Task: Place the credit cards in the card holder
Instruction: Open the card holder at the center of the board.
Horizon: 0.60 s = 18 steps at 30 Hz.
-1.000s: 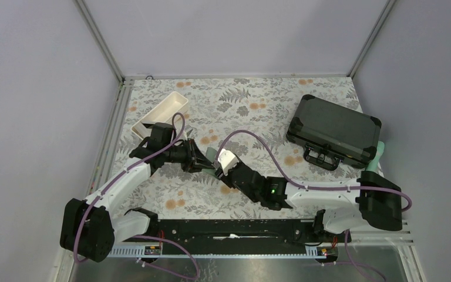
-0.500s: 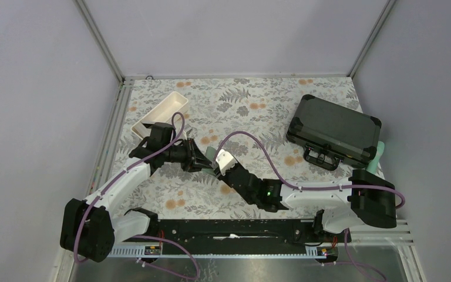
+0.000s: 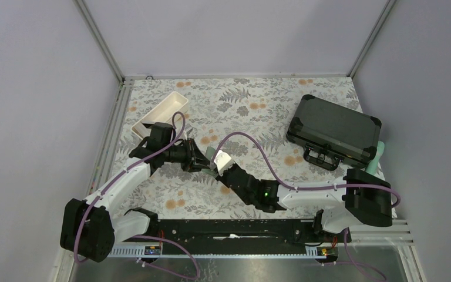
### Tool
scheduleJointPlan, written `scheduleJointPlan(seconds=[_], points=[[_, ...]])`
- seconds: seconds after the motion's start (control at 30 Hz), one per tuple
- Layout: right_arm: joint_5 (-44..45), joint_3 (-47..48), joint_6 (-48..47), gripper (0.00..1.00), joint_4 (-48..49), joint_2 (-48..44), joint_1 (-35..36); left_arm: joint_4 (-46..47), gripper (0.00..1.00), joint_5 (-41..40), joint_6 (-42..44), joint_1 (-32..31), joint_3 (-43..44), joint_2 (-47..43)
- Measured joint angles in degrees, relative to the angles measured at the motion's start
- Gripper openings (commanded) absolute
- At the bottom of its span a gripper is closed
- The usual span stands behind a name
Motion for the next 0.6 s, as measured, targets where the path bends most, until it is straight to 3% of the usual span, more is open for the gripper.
scheduleJointPlan(seconds=[0.07, 0.33, 0.6], points=[[-0.13, 0.0, -0.22, 0.0, 0.42, 0.17, 0.02, 0.02, 0.0, 0.04, 0.35, 0.02, 0.0, 0.0], [2.8, 1.18, 1.62, 0.0, 0.52, 1.49, 0.2, 0.48, 0.0, -0.66, 3.87, 0.17, -0.24, -0.61], [9.25, 3.82, 9.46, 0.0, -0.2, 3.23, 0.48, 9.05, 0.0, -3.56, 1.97, 0.04, -7.52, -7.93]])
